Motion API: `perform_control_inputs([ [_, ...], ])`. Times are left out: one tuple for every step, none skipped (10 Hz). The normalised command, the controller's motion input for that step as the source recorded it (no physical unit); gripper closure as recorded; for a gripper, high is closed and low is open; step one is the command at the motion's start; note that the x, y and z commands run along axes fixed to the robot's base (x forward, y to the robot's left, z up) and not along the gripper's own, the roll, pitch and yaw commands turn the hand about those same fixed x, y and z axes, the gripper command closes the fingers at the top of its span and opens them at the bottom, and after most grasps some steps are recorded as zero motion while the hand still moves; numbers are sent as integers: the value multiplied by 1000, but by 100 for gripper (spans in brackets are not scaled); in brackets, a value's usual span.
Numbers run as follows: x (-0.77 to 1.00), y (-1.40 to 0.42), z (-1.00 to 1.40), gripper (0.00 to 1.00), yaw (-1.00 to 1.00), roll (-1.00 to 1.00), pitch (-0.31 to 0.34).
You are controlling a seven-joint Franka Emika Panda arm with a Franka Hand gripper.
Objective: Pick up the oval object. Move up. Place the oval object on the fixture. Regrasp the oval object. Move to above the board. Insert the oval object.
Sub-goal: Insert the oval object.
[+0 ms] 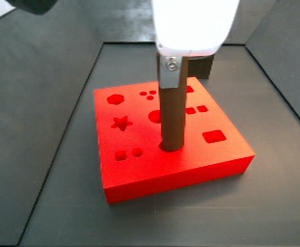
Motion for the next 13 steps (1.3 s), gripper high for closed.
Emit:
perform_control_inputs([
  [-80, 0, -229, 100, 0, 286, 10],
  [-77, -14, -189, 100, 0, 306, 33],
  [-26, -37, -140, 100, 0, 259, 34],
  [0, -69, 0, 100, 0, 219, 83],
  [34, -103, 0, 100, 0, 193, 133],
  [100, -117, 29, 100, 0, 200, 169],
  [191, -126, 77, 100, -23, 261, 266],
  [229, -94, -26, 100, -371, 231, 271],
  [-40, 14, -257, 100, -866, 0, 280],
  [-26, 63, -283, 100, -877, 0, 291],
  [-23, 46, -260, 100, -886, -10, 271],
  [0, 0, -249, 100, -843, -77, 296],
  [0, 0, -203, 100, -754, -173, 284],
])
